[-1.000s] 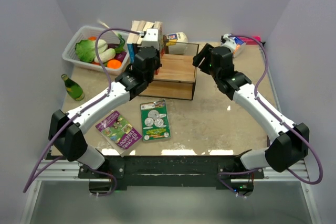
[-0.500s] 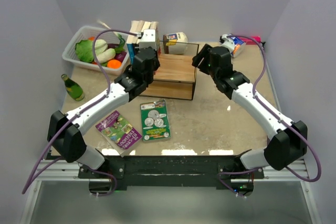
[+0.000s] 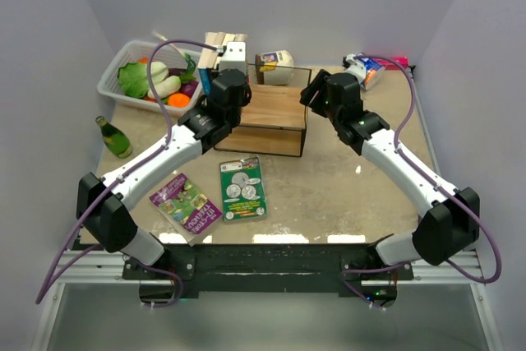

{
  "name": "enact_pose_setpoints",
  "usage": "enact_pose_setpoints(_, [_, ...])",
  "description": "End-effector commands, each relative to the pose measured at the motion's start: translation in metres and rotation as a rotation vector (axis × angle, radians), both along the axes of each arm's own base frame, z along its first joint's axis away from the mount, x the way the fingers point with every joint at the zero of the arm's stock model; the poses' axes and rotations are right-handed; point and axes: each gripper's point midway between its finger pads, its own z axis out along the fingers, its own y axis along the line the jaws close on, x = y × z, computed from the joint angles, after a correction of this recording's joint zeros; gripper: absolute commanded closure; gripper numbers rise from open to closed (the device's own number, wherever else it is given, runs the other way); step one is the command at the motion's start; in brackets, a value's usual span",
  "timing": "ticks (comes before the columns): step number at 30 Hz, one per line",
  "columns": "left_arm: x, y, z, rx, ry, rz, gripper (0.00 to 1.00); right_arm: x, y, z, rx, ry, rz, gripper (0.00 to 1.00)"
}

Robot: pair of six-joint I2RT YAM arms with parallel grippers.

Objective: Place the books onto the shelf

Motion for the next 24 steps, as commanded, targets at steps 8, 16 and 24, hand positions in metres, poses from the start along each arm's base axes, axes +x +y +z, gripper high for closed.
enact_pose_setpoints(8, [0.001, 0.012, 0.023, -0.08, -0.072, 0.071, 0.63, 0.005, 0.001, 0.021, 0.025, -0.057, -0.002, 0.37])
enact_pose_setpoints(16, [-0.002, 0.016, 0.027, -0.082, -0.079, 0.08, 0.53, 0.006, 0.002, 0.023, 0.025, -0.06, 0.0, 0.37])
enact_pose_setpoints(24, [-0.009, 0.022, 0.038, -0.099, -0.096, 0.082, 0.5, 0.007, 0.002, 0.023, 0.026, -0.059, 0.0, 0.37])
